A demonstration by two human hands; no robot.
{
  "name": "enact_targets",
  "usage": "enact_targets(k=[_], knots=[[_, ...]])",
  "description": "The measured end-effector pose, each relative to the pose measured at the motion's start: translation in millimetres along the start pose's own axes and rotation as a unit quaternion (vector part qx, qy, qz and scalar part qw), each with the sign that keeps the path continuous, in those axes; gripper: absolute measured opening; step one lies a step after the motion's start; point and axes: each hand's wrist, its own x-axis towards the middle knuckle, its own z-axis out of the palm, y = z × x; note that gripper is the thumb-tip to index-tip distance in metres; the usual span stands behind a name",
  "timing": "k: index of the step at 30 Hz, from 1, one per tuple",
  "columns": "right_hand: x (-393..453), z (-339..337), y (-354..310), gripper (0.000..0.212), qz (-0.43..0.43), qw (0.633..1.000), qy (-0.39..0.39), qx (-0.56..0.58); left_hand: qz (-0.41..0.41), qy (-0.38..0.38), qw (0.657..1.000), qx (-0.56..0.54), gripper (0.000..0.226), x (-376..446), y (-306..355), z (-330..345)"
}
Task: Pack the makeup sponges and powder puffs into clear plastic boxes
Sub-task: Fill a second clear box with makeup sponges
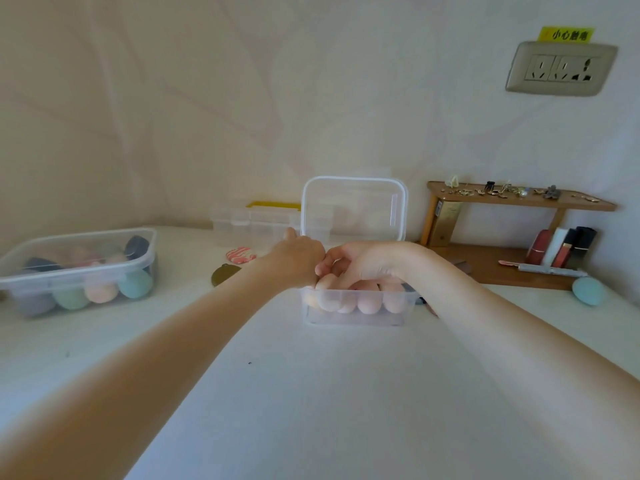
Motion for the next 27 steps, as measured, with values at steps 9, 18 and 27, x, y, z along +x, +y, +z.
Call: enact_targets(k=[9,18,27], knots=[[11.0,15.6,-15.3,0.018,0.027,0.98,0.07,-0.186,-0.08,0.019,0.997,-0.009,0.029,5.2,3.7,11.4],[8.6,4.4,-22.1,0.022,0.027,0.977,0.025,-0.211,-0.072,-0.017,0.997,-0.016,0.02,7.5,1.3,2.6],[21.9,25.4,-22.8,0.011,0.08,0.972,0.05,-0.214,-0.093,-0.07,0.99,-0.084,0.034,5.1,1.5,-6.8]])
